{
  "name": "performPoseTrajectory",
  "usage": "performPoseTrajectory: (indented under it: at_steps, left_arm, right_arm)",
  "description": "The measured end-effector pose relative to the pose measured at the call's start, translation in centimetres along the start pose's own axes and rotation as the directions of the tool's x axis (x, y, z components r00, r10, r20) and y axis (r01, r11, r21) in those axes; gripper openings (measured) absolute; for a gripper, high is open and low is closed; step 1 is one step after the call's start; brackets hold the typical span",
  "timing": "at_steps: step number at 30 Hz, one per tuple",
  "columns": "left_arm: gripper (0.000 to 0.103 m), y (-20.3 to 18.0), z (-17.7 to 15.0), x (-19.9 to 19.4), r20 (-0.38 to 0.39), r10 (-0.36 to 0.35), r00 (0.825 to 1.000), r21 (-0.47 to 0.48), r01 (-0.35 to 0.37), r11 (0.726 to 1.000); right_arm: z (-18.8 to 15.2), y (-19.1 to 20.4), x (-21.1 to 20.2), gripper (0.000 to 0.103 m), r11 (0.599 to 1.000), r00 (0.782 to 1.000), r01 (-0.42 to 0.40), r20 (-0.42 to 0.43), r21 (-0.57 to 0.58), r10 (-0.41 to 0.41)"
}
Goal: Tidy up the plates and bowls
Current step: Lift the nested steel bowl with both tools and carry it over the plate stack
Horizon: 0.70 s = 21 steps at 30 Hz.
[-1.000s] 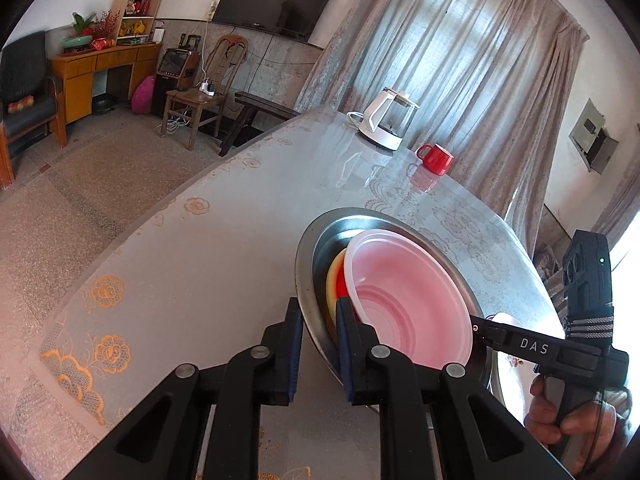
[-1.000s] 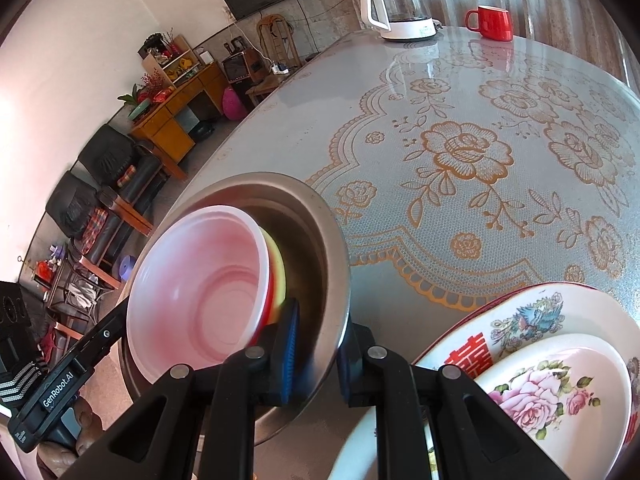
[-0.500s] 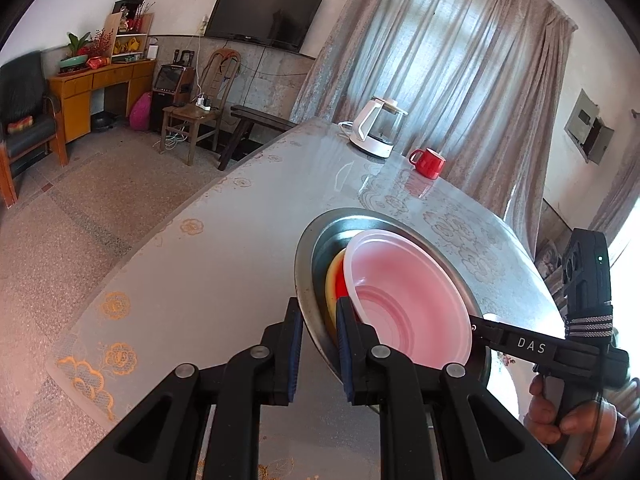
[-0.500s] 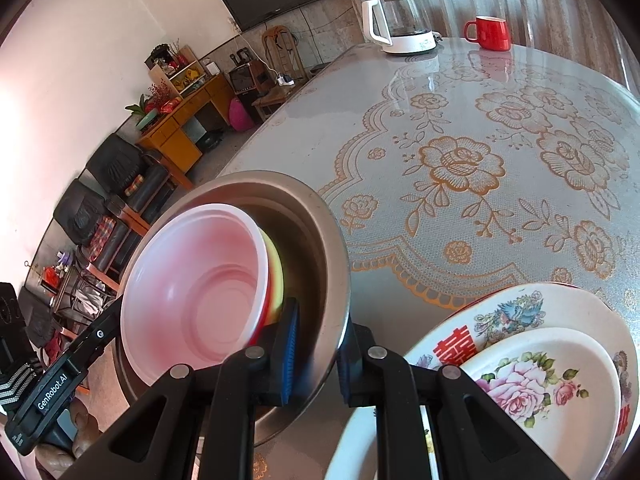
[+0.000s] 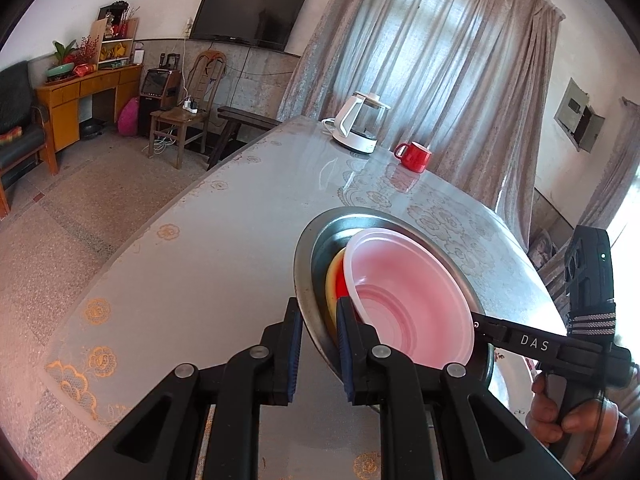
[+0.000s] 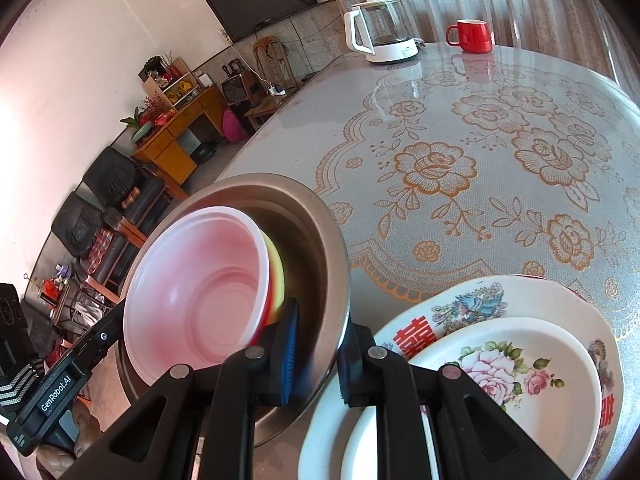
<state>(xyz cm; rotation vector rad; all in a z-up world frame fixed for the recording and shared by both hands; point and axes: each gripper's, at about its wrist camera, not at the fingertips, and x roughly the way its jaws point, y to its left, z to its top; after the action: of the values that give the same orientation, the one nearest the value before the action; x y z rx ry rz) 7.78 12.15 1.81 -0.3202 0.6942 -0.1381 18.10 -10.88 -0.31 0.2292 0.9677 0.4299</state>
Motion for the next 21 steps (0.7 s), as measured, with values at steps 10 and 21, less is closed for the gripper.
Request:
performPoseTrajectory:
  at_steps: [10,21]
  left_arm:
    - [0.018,-2.5,-0.1,-0.3,-0.005,-0.073,0.997,0.048,0.073,0.996]
    - [0.019,-7.7,-1.0,-0.3,-0.072,-0.196,0.978,0.140,0.205,0.969]
  right_arm:
    - [-0.3,-1.2,-3.1,0.016,0.999,0.998,0.044,0.036,0.016,-0.045]
    - [-2.3,-4.2,-8.8,0.017,0.988,0.986,0.142,0.085,0.053,-0.146]
